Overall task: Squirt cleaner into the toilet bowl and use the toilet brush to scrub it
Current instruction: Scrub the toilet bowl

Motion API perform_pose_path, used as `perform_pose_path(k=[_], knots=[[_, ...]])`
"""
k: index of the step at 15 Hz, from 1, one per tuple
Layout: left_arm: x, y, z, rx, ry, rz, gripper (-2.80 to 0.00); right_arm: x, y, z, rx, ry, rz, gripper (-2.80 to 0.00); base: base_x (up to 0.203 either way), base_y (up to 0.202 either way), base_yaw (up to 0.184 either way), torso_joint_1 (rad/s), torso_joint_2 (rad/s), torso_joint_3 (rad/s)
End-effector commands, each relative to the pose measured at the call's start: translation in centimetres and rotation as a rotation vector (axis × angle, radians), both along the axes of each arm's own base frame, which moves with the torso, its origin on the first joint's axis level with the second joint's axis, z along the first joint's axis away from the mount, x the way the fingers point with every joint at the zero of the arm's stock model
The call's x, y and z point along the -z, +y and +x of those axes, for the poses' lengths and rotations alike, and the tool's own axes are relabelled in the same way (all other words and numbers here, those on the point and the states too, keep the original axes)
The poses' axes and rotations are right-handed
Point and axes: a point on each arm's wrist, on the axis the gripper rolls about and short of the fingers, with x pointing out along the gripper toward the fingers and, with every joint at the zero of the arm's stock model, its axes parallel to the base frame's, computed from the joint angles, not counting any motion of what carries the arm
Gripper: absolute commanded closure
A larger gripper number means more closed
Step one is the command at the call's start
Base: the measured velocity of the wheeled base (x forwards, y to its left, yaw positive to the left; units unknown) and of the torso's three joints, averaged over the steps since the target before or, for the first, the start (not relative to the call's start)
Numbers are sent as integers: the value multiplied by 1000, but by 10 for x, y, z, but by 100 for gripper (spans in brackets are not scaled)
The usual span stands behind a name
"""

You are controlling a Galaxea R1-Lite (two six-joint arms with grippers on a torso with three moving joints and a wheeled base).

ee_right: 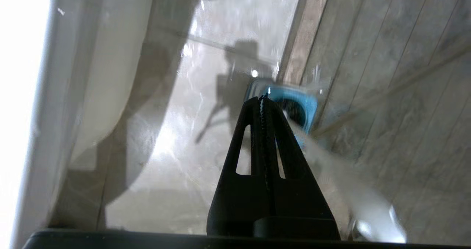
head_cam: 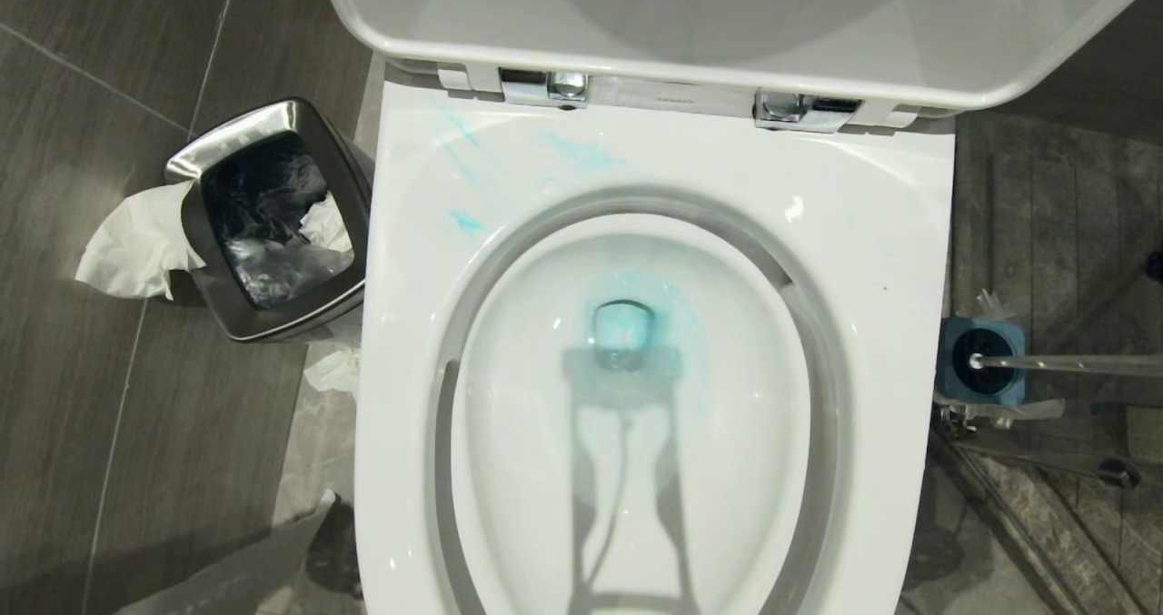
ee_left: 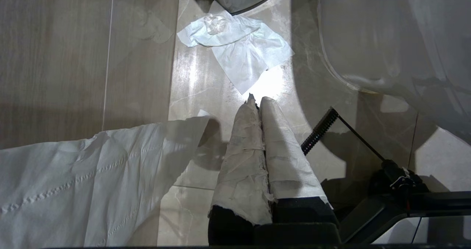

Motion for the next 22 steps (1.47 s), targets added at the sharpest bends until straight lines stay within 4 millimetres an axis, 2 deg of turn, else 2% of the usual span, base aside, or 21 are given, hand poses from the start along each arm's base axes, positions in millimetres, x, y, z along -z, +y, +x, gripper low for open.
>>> perform_pose_path(k=[1, 6, 11, 16, 19, 22], knots=[[0, 0, 0, -1, 1, 0, 0, 4, 3, 10, -31, 40, -4, 0, 0, 0, 0, 0, 0, 0], [0, 0, 0, -1, 1, -2, 0, 64, -11, -20, -356, 203, -8, 0, 0, 0, 0, 0, 0, 0], [0, 0, 0, -1, 1, -2, 0, 112, -20, -48, -345, 265, -11, 0, 0, 0, 0, 0, 0, 0], [0, 0, 0, -1, 1, -2, 0, 157, -23, -48, -217, 29, -102, 0, 0, 0, 0, 0, 0, 0], [0, 0, 0, -1, 1, -2, 0, 162, -28, -39, -52, -5, -113, 0, 0, 0, 0, 0, 0, 0], [0, 0, 0, -1, 1, -2, 0, 167, -34, -21, 57, 38, -50, 0, 0, 0, 0, 0, 0, 0]])
